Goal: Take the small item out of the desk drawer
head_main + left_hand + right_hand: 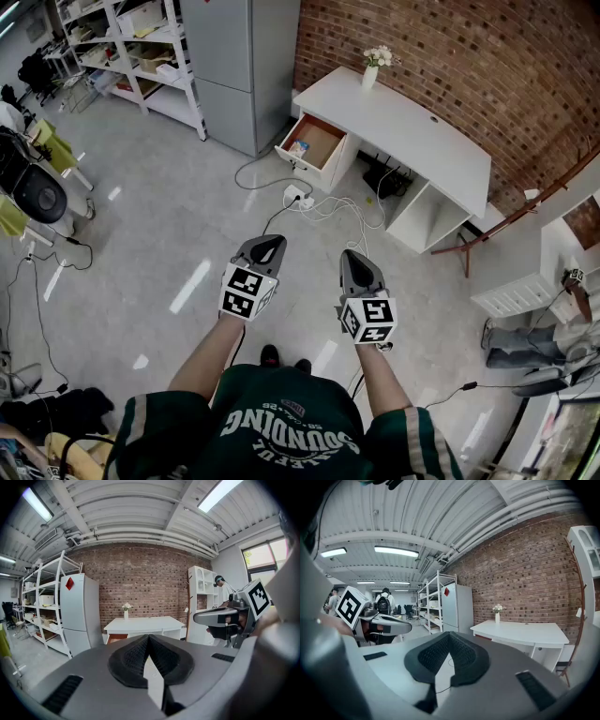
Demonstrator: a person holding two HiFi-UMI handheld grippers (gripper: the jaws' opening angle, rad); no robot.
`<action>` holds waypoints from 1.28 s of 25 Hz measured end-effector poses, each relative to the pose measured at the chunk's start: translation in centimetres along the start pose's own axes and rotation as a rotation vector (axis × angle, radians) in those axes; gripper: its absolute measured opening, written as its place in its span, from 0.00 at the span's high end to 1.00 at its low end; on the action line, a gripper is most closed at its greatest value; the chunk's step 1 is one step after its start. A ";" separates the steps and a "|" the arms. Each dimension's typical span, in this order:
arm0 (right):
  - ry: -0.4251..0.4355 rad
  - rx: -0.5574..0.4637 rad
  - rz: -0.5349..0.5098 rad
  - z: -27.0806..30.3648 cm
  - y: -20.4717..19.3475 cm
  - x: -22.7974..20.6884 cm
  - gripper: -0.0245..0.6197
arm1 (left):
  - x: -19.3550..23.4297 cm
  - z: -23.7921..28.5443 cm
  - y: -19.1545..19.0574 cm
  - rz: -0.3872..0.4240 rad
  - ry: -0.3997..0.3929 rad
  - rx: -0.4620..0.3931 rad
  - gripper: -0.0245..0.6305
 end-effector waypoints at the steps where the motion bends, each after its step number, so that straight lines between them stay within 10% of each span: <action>1: 0.002 -0.011 0.000 -0.1 -0.1 0.0 0.93 | 0.0 -0.1 -0.1 -0.001 -0.003 -0.004 0.94; 32: -0.029 -0.044 0.005 2.9 -1.1 1.0 0.92 | 5.7 -0.4 -2.5 -0.007 -0.023 -0.040 0.94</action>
Point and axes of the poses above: the fingertips, and each gripper's own axes: z forward along the fingers, x to its left, y out of its top, the point moved 9 cm from there along -z, backward along the fingers, and after that the axes turned 8 degrees about x, right-handed, at the moved point
